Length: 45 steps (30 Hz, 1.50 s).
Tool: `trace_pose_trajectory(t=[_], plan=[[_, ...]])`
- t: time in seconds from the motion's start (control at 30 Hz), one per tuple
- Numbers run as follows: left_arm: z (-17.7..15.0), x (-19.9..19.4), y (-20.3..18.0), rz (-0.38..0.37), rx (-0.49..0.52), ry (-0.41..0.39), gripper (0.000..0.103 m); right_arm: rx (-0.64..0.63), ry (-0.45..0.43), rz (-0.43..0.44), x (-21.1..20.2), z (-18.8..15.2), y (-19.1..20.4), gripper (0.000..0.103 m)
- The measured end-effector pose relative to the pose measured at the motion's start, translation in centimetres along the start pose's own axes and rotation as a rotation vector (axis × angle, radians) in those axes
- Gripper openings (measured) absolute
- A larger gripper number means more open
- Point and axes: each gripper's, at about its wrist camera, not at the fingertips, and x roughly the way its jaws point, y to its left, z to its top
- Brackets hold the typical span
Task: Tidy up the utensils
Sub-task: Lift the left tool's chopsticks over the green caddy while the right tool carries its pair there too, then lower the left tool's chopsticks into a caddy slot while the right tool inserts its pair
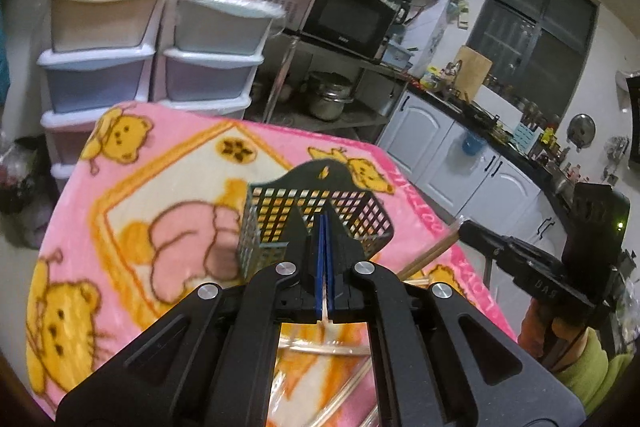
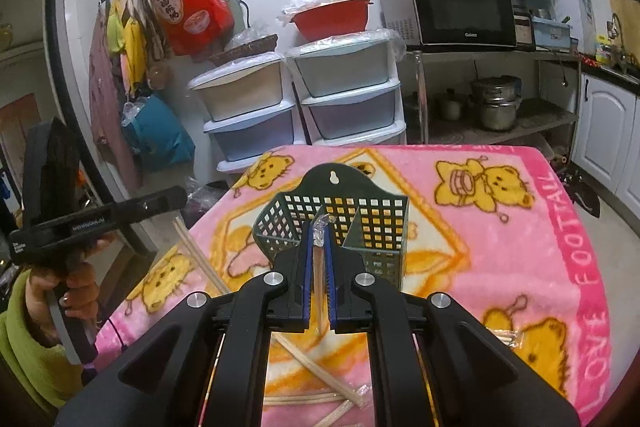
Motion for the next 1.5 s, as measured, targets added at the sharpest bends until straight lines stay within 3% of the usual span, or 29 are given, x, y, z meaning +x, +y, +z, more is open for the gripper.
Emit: trace_pose_trajectory(t=[0.57,1.07,1.33,1.5], plan=[[5.9,-0.6,-2.1,-0.014,0.041,-0.087,0.000,-0.003,-0.113,0.016,-2.2,4.9,0.8,0.006],[9.7,2.0,-2.3,0.051,0.096,-0.094,0.000,0.018,-0.247,-0.023,-3.1,10.2,-0.1,0.006],[11.8,1.8,-1.8,-0.003,0.043,-0.113,0.000,0.038,-0.219,-0.078,-0.8,10.7,-1.8,0.006],[12.9,1.3,-2.3,0.011,0.062,-0.151,0.000,0.058,-0.207,-0.099,0.5,10.2,-2.7,0.006]])
